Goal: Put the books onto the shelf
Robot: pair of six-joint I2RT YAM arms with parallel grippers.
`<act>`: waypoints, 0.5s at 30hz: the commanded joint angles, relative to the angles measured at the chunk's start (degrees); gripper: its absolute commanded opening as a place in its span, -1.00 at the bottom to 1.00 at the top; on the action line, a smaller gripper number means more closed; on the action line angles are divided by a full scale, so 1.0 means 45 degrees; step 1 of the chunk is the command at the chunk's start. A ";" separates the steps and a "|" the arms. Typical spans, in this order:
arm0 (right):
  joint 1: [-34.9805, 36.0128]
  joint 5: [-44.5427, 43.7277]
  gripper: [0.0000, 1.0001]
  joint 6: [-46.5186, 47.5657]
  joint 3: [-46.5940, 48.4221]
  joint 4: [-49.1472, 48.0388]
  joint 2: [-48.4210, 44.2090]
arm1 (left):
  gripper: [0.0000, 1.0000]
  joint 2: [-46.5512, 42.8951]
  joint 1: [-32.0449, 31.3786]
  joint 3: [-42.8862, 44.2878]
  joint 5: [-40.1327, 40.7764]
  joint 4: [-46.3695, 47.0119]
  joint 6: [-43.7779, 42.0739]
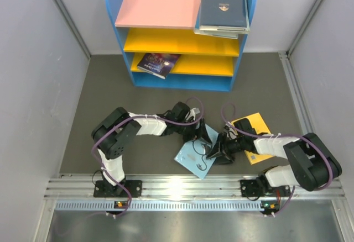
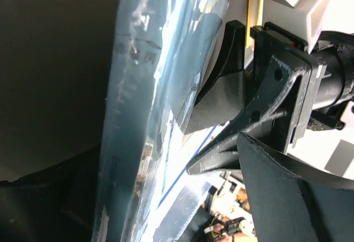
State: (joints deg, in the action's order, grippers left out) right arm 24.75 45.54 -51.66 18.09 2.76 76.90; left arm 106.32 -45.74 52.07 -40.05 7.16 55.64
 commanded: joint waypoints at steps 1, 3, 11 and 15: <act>0.0027 -0.2599 0.01 0.0327 0.0373 -0.3602 0.0254 | 0.69 -0.0560 -0.0266 -0.0381 -0.0572 0.1047 0.0586; 0.0007 -0.2872 0.01 0.0231 0.0608 -0.3661 0.0235 | 0.65 -0.0872 -0.0247 -0.0381 -0.0611 0.0852 0.0527; -0.0032 -0.3167 -0.02 0.0093 0.1040 -0.3388 -0.0506 | -1.00 -0.1889 0.0026 -0.0752 0.0286 -0.0476 0.0040; -0.0266 -0.3282 0.54 0.0229 0.1078 -0.2103 -0.2141 | -1.00 -0.2162 0.0261 -0.0304 0.0755 -0.1530 -0.0410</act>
State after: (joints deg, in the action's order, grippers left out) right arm 24.43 35.42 -52.34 19.70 -2.92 73.49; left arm 100.14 -44.27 48.77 -34.70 2.94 54.50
